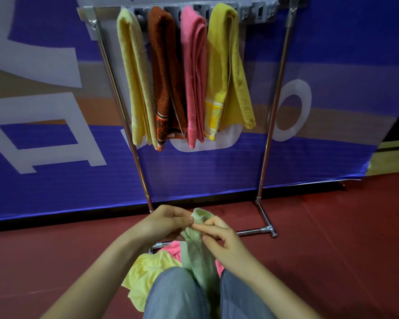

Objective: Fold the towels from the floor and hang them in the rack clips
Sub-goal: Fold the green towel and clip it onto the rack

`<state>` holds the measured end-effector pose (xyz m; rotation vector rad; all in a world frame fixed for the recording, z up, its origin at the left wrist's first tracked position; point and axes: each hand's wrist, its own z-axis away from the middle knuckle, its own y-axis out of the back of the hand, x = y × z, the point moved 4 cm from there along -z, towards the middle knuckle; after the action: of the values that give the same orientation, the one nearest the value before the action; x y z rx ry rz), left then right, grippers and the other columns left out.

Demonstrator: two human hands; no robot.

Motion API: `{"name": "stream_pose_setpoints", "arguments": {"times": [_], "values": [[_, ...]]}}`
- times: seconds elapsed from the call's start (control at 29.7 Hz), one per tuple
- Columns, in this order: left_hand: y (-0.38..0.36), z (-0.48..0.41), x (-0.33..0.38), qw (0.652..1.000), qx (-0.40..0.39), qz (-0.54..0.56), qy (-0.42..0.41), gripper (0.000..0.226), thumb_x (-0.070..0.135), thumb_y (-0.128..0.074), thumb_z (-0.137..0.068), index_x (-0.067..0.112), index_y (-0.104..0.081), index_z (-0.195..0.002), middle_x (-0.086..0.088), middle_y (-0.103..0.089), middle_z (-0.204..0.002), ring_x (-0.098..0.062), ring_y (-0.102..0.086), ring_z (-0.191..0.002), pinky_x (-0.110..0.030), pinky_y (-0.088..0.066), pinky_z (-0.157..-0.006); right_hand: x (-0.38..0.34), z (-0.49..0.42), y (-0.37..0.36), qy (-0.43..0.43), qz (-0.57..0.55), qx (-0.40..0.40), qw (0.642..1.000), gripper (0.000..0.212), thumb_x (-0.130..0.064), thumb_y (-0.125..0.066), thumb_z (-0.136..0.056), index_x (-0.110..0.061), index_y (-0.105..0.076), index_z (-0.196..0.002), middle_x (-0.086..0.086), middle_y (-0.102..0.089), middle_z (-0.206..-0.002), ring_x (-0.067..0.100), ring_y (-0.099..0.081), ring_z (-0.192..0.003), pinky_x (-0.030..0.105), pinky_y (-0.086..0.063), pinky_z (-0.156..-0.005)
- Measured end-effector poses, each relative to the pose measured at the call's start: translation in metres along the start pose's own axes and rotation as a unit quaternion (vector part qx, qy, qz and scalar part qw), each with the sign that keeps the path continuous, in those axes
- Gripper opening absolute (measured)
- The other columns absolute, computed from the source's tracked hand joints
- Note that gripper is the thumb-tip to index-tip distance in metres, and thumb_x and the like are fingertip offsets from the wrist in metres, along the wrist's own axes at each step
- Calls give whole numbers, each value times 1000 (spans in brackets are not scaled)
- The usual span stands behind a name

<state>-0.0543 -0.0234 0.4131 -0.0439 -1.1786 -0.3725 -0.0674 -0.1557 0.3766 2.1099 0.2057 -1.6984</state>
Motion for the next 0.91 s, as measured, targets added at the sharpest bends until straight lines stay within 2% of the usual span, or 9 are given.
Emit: {"name": "stream_pose_setpoints", "arguments": {"times": [0.2,0.34,0.44,0.61,0.71,0.84,0.91], "values": [[-4,6,6,999,-48,-7,-14,21,0,-57,-83,-2,-63,-104,-4,-69,-73,-6,-64,-61,-15,-51,-60,2,3,4,1,0,-1,1000,36,-16,-44,-76,-41,-55,-99,-8,-42,-84,-4,-43,-71,10,-34,-68],[-5,9,9,997,-70,-14,-21,24,-7,-55,-82,-1,-63,-104,-1,-72,-72,-7,-67,-63,-16,-52,-60,-3,5,7,14,-9,-15,1000,33,-17,-50,-76,-40,-59,-97,-7,-42,-84,-7,-45,-72,10,-35,-69],[-7,13,14,994,-98,-32,-30,26,-10,-49,-85,-3,-61,-107,2,-73,-69,-5,-67,-64,-14,-51,-59,-4,7,13,25,-42,-9,999,30,-16,-59,-73,-36,-65,-94,-5,-47,-87,-5,-49,-78,9,-39,-75],[-7,15,21,983,-132,-120,-49,27,-9,-44,-88,3,-61,-105,-3,-68,-87,-2,-64,-73,-14,-50,-68,-5,2,24,36,-42,-3,998,31,-11,-67,-67,-36,-66,-87,-17,-56,-81,-4,-51,-74,11,-41,-72],[-5,15,23,977,-137,-153,-59,29,-9,-43,-88,9,-62,-100,5,-68,-84,-1,-62,-75,-14,-49,-70,-5,-3,33,21,-27,-11,999,24,-15,-68,-64,-29,-63,-83,-8,-49,-81,-5,-48,-70,10,-40,-69],[-2,12,27,970,-137,-182,-87,26,-6,-44,-89,9,-61,-102,-10,-64,-96,-16,-57,-87,-22,-46,-76,6,-7,40,7,42,-49,998,22,-20,-71,-67,-34,-60,-80,-7,-44,-81,-10,-46,-73,6,-35,-73],[-2,12,27,967,-141,-189,-93,27,-7,-44,-89,10,-62,-100,-5,-66,-92,-13,-59,-85,-21,-47,-76,18,-7,46,-8,85,-48,995,24,-17,-74,-71,-35,-59,-80,-8,-42,-81,-6,-42,-77,5,-32,-76]]}}
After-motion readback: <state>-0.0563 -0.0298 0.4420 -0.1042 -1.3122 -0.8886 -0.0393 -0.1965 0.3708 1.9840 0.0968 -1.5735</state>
